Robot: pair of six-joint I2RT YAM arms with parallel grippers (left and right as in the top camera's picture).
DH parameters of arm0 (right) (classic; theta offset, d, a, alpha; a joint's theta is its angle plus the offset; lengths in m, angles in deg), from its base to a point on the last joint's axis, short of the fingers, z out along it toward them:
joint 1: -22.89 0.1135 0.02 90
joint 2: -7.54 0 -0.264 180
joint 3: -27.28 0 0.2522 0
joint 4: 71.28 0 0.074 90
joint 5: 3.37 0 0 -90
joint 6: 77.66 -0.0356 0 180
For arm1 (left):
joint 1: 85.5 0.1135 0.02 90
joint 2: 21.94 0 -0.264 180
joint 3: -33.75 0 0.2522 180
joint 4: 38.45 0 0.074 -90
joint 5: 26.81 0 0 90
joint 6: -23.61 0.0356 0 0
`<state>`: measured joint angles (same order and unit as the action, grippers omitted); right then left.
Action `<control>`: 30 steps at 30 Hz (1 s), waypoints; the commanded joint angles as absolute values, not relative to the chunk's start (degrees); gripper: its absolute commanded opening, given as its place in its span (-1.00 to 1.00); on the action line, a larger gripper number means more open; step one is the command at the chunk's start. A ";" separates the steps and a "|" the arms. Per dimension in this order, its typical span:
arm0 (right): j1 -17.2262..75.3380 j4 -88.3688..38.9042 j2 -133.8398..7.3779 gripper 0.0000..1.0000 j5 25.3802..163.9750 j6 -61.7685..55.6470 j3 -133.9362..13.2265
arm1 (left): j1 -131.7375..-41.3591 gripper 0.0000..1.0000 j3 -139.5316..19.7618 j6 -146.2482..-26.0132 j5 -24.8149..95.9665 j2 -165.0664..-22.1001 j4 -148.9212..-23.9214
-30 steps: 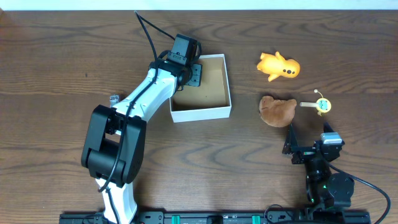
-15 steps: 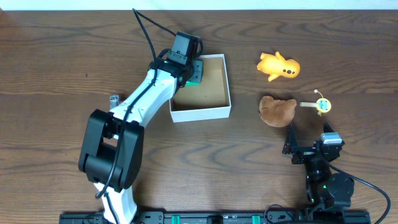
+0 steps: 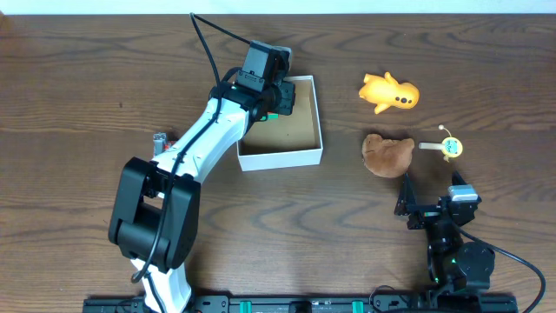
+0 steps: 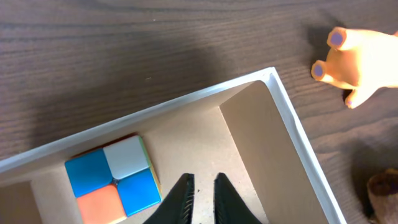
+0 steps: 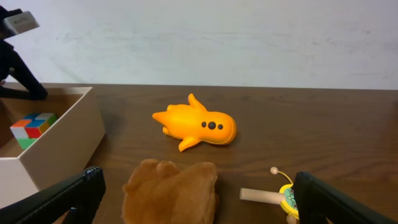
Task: Pack container
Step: 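Lower the cube into the box's left corner and open the left gripper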
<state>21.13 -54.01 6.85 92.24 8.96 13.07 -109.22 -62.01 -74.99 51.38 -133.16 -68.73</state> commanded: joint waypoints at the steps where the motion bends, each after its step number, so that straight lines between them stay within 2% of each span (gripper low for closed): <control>1: 20.65 -53.88 7.16 0.98 92.46 9.64 13.20 | -109.12 -0.76 -62.75 -74.84 50.74 -135.19 -68.38; 30: 20.65 -53.88 7.18 0.98 92.46 9.64 13.20 | -109.18 -0.76 -62.75 -73.97 56.78 -139.62 -66.65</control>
<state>21.13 -54.01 6.85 92.22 8.96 13.07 -109.25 -62.03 -74.95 55.90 -138.95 -66.56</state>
